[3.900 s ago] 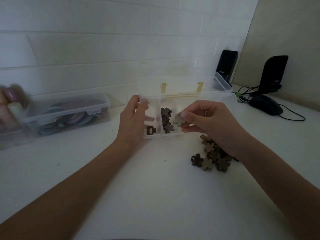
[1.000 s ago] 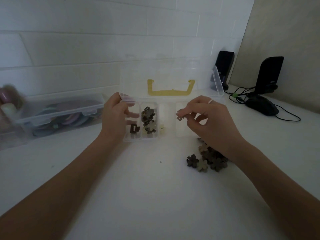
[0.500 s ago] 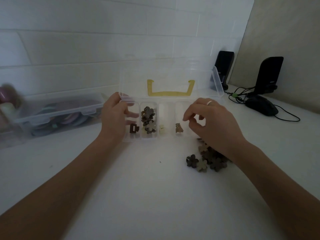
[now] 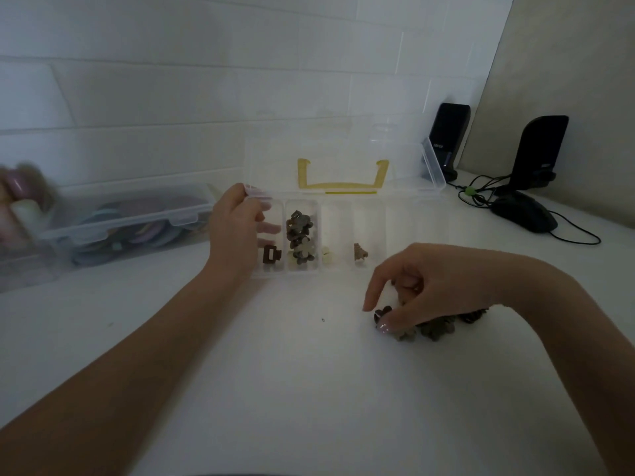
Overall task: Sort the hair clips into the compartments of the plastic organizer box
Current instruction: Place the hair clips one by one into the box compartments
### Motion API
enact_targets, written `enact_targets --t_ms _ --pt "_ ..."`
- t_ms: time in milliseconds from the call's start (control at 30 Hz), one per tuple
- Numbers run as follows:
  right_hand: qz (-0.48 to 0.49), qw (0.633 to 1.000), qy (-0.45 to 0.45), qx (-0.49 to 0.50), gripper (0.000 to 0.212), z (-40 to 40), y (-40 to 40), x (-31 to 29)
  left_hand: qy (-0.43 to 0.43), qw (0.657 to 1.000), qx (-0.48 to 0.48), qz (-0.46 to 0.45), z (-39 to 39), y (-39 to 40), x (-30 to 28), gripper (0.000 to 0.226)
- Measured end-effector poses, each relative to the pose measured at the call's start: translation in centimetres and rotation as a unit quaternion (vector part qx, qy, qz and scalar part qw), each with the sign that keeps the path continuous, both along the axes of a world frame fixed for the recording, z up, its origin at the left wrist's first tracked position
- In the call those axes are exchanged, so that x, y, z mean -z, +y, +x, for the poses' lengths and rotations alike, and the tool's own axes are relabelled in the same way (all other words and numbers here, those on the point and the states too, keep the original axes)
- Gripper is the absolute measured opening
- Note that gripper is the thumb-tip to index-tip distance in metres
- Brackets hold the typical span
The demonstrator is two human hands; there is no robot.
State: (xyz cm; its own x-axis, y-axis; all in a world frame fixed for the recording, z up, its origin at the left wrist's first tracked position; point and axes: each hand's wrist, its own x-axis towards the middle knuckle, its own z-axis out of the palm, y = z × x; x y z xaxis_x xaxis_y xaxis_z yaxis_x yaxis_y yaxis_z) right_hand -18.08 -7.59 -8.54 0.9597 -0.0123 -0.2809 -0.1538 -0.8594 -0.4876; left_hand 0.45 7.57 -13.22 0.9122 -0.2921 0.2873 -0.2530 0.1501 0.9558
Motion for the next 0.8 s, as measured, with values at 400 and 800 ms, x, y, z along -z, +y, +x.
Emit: enact_targets --t_ms 400,800 --pt "-0.067 0.983 -0.172 0.005 0.009 1.2 1.1 1.9 0.034 0.999 0.017 0.024 -0.5 0.0 -0.4 0.019" --pt "-0.089 0.865 -0.481 0.113 0.015 2.4 2.2 3.0 0.019 0.997 0.067 0.043 -3.5 -1.1 0.4 0.013"
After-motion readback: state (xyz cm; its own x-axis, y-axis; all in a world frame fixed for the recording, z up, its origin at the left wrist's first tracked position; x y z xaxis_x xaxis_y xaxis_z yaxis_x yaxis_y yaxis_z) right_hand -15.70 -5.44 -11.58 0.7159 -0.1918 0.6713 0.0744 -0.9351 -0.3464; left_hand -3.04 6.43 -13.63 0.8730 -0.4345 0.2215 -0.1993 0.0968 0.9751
